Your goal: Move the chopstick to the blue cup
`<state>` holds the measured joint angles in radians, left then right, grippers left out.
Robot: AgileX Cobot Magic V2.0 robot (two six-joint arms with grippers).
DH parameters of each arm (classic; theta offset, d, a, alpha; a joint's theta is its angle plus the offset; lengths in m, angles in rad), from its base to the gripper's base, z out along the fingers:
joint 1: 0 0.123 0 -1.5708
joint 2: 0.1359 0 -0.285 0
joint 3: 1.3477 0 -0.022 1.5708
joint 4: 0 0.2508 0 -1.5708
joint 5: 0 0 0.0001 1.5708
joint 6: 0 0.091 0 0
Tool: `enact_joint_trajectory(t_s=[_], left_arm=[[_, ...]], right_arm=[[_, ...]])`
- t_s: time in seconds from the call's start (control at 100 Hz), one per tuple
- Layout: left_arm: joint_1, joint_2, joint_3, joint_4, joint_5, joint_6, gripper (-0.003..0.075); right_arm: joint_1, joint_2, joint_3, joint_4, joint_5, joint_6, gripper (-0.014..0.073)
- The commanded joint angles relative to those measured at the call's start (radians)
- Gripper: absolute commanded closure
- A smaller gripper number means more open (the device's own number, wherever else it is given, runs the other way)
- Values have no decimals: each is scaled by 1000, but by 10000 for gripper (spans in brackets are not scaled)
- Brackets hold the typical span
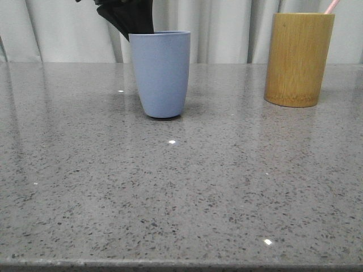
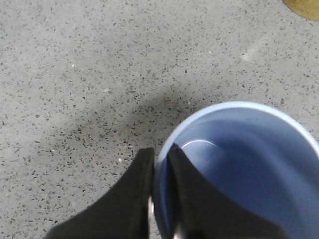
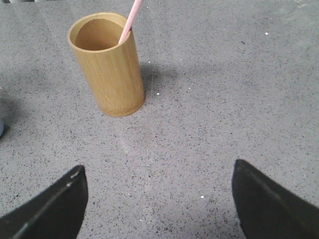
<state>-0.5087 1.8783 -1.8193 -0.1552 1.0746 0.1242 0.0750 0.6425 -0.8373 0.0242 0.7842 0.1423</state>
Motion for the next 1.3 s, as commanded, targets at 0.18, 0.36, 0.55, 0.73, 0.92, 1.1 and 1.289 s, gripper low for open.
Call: enact_joint_trajectory(t_s=[0.18,0.36,0.55,0.73,0.92,1.1,1.289], left_arm=[[-8,-47,-33,-8,-26,-8,575],[-8,-47,-33,-8,-11,-8,396],[-8,-51,-49,-10,23,-15,310],[-8,-58,-133,-8,75,-49,310],[-5,-100,-185,59,132,-87,310],[21,-181,-183,168,133,-147,310],[94,-324,-76,170,95,-147,310]], right_arm=[[-5,7,-35,-1,-73,-3,1],[-5,7,-35,-1,-73,-3,1],[-5,7,-35,-1,-73,-3,1],[-5,7,-35,-2,-73,-3,1],[-5,7,-35,-2,-73,-3,1],[-5,7,-35,-3,-73,-4,1],[-5,7,-35,-15,-73,-4,1]])
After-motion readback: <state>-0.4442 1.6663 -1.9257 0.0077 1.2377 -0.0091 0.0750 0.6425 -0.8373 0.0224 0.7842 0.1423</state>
